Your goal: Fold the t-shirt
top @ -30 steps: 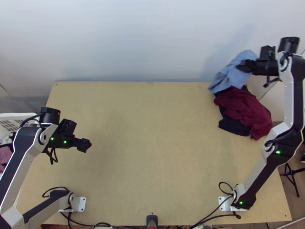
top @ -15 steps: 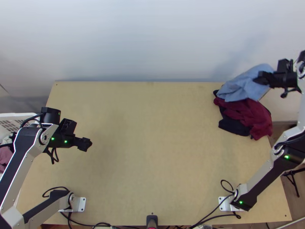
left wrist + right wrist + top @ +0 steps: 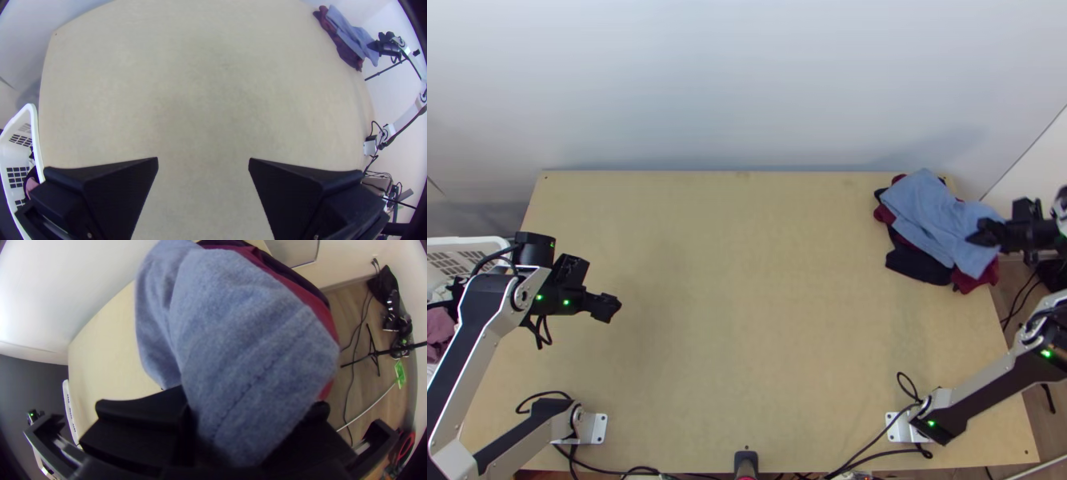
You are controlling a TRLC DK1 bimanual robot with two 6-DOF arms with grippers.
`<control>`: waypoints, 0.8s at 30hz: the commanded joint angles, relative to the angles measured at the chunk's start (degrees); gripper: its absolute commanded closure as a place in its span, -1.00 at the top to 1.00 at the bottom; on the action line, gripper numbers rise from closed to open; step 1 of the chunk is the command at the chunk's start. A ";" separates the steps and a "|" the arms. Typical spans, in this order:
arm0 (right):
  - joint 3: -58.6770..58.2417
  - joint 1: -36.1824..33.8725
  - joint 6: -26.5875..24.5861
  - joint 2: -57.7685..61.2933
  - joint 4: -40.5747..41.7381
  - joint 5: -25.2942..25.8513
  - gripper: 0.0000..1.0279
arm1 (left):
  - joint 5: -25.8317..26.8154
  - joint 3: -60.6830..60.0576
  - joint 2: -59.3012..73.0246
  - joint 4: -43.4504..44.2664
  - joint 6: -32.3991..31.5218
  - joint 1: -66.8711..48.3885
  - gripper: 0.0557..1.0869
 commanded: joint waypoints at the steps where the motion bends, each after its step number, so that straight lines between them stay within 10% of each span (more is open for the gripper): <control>1: -9.60 -4.48 -3.07 -0.96 2.85 2.95 -0.40 | -0.14 -0.48 -0.60 0.22 1.37 -0.78 0.92; 8: -11.44 -5.53 -3.51 -1.22 7.77 7.09 0.94 | -0.05 -0.31 -1.22 0.22 1.29 -1.22 0.92; 24: 4.20 -18.72 5.19 -3.16 11.03 10.51 0.93 | -0.14 -1.54 -4.91 -0.49 0.67 0.18 0.92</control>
